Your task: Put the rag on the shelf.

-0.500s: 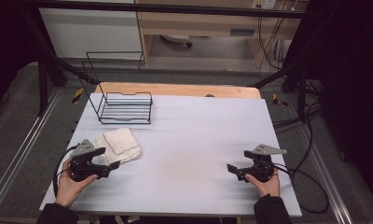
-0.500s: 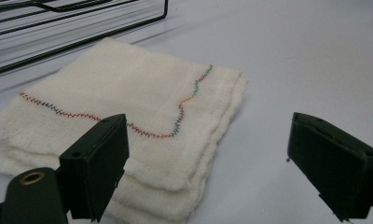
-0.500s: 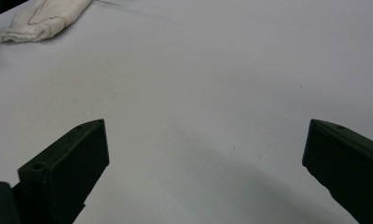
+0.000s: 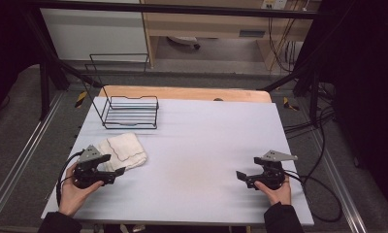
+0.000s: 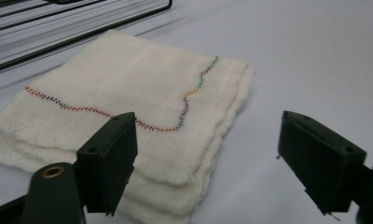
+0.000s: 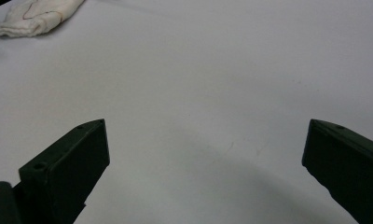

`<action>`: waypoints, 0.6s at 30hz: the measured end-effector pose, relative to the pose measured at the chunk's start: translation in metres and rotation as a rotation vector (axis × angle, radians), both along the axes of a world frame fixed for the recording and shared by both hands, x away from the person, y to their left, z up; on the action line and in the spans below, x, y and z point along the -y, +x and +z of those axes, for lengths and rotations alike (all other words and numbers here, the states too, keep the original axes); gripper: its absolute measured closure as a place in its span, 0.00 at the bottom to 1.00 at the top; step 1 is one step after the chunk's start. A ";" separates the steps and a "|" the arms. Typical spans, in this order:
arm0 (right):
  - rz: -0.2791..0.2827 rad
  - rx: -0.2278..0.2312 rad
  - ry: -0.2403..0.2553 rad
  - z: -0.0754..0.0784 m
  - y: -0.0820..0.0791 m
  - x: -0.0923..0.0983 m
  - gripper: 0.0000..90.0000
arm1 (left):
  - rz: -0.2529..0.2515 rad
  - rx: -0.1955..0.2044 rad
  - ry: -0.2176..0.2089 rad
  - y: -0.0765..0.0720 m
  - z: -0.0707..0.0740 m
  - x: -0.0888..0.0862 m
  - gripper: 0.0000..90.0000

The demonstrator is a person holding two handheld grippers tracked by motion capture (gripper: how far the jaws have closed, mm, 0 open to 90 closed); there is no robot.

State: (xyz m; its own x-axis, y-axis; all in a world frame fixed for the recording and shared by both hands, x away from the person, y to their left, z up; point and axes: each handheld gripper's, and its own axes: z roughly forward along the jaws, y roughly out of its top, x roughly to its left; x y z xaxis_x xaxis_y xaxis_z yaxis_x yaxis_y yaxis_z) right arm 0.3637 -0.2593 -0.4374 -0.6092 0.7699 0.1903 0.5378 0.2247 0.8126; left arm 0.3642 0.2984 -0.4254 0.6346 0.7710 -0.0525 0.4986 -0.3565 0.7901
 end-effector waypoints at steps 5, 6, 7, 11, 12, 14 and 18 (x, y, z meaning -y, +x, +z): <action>0.000 -0.003 -0.012 -0.001 0.001 0.000 0.01 | 0.005 -0.007 0.015 0.001 -0.002 0.001 0.36; -0.001 -0.004 -0.011 -0.001 0.001 -0.001 0.01 | 0.004 -0.010 0.026 0.001 -0.002 0.001 0.36; -0.001 -0.006 -0.014 -0.001 0.001 -0.001 0.01 | 0.003 -0.014 0.032 0.002 -0.003 0.002 0.40; 0.001 -0.007 -0.020 -0.002 0.001 -0.001 0.01 | -0.004 -0.039 0.053 0.006 -0.007 0.003 0.48; -0.001 -0.011 -0.019 -0.002 0.001 -0.001 0.01 | -0.008 -0.046 0.060 0.006 -0.008 0.003 0.48; 0.000 -0.005 -0.021 -0.002 0.001 -0.001 0.01 | -0.020 -0.055 0.077 0.007 -0.010 0.003 0.51; -0.002 -0.011 -0.019 -0.002 0.001 -0.002 0.01 | -0.034 -0.070 0.116 0.009 -0.015 0.006 0.55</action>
State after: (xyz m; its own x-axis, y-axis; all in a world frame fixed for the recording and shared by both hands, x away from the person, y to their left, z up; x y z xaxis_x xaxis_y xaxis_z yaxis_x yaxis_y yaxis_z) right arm 0.3651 -0.2578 -0.4395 -0.6056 0.7746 0.1822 0.5468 0.2387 0.8025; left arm 0.3735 0.2923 -0.4405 0.6585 0.7525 -0.0097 0.5373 -0.4612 0.7061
